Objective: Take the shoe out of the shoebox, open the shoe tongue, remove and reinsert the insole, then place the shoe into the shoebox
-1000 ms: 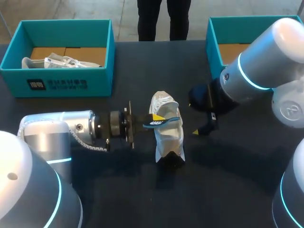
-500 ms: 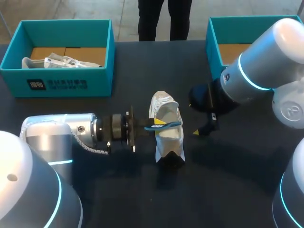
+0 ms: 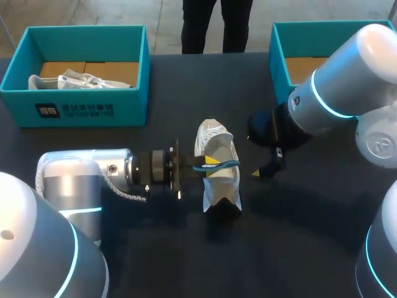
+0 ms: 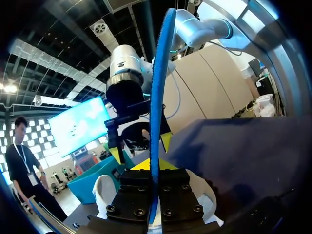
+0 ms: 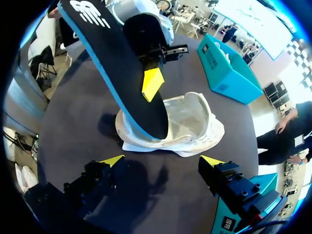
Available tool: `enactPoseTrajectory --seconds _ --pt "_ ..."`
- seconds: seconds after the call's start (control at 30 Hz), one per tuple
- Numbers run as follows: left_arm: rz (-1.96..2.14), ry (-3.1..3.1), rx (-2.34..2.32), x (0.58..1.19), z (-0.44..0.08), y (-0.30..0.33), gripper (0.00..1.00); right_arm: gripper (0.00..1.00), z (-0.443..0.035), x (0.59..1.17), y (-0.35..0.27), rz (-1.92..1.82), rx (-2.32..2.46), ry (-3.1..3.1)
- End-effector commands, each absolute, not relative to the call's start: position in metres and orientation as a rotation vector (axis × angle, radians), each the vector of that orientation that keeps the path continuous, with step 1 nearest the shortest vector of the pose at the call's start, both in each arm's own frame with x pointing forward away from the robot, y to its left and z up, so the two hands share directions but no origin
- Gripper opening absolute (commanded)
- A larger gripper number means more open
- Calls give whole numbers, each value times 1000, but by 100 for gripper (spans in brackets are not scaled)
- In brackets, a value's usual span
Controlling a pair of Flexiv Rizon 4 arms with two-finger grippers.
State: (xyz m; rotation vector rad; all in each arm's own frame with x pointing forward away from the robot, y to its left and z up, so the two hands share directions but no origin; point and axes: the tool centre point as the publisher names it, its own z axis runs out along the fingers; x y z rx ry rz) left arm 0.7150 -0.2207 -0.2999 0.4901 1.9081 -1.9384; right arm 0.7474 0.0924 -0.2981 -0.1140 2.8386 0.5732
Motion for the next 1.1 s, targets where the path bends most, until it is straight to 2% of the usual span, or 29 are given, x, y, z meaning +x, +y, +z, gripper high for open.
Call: enactPoseTrajectory --seconds 0.03,1.1 --pt "-1923 1928 492 713 -303 -219 0 100 -299 746 92 573 -114 2836" --pt "-1809 1864 489 733 -331 -224 0 100 -299 746 92 573 -114 2836"
